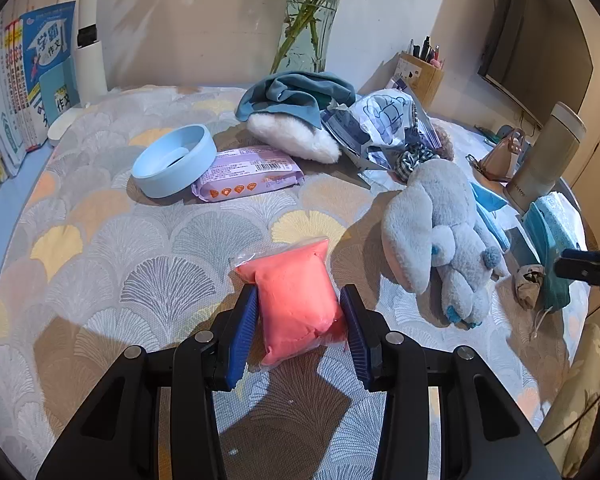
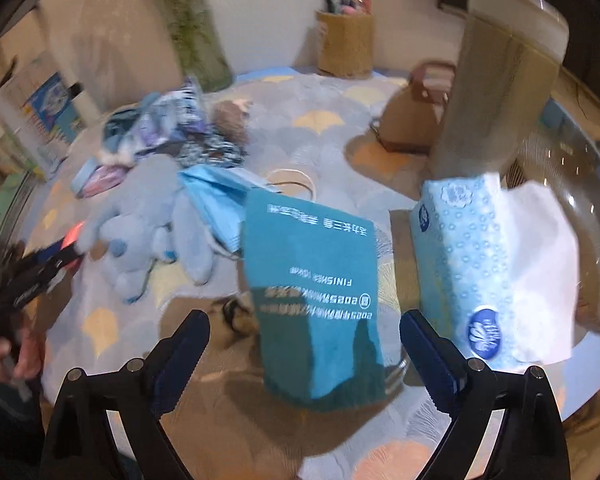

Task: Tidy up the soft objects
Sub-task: 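Lift and carry the pink packet and teal bag toward the round glass plate, then lower both items onto the glass plate and open both tools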

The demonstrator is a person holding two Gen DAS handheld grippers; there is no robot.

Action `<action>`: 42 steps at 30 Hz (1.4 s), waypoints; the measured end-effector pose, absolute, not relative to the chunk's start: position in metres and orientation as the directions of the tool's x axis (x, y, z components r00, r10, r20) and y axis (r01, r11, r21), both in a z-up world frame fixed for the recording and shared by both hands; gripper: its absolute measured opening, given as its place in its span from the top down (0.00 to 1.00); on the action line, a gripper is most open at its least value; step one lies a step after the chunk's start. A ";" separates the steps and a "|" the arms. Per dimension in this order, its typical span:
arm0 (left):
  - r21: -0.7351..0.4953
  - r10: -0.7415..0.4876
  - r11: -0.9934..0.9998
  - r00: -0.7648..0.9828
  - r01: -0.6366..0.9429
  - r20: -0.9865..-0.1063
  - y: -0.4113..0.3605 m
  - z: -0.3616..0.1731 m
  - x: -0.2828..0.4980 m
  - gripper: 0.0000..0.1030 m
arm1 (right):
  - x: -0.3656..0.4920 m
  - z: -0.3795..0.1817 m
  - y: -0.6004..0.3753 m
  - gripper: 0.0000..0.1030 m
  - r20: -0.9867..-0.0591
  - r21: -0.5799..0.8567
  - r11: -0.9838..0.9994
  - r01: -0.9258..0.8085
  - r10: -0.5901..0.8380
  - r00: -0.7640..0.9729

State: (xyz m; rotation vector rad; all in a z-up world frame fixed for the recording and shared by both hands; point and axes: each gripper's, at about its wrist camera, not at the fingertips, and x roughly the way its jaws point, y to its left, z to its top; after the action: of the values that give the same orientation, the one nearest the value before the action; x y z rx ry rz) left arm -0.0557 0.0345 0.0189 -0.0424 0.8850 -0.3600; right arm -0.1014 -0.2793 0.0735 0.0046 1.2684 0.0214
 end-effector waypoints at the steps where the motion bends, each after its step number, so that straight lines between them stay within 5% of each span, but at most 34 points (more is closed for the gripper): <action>1: -0.180 -0.323 0.940 0.578 0.291 -0.750 0.034 0.019 -0.056 0.61 | -0.100 0.067 -0.287 0.16 -0.954 0.053 0.998 0.019 0.045 0.295; 5: -0.161 -0.308 0.943 0.582 0.291 -0.753 0.031 0.018 -0.056 0.61 | -0.099 0.057 -0.305 0.39 -0.941 0.054 0.993 0.100 0.017 0.338; 7: -0.147 -0.297 0.946 0.586 0.291 -0.754 0.029 0.018 -0.057 0.61 | -0.101 0.058 -0.307 0.65 -0.938 0.028 0.994 0.109 -0.011 0.347; 9: -0.126 -0.282 0.948 0.591 0.291 -0.756 0.027 0.018 -0.058 0.61 | -0.103 0.057 -0.307 0.69 -0.938 0.013 0.995 0.097 -0.022 0.347; 21: -0.093 -0.258 0.952 0.600 0.292 -0.757 0.023 0.018 -0.059 0.62 | -0.106 0.048 -0.296 0.70 -0.940 -0.048 0.997 0.061 -0.066 0.336; 24: -0.102 -0.271 0.949 0.605 0.300 -0.749 0.024 0.021 -0.061 0.62 | -0.107 0.052 -0.290 0.87 -0.929 -0.071 0.996 0.048 -0.083 0.360; 29: -0.191 -0.404 0.907 0.646 0.376 -0.648 0.025 0.048 -0.076 0.64 | -0.114 0.094 -0.293 0.92 -0.892 0.022 0.999 0.024 0.009 0.451; 37: -0.081 -0.464 0.859 0.702 0.505 -0.540 -0.025 0.112 -0.101 0.64 | -0.124 0.161 -0.302 0.93 -0.812 0.087 0.996 0.002 0.070 0.580; 42: -0.039 -0.564 0.779 0.671 0.626 -0.481 -0.084 0.149 -0.110 0.64 | -0.142 0.198 -0.332 0.93 -0.767 0.050 0.996 0.072 -0.008 0.642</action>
State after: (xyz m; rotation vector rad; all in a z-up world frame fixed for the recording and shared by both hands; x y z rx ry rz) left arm -0.1096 -0.0839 0.1487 0.1332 0.4957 -0.6723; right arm -0.1416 -0.3319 0.1984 0.0780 0.8732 -0.0459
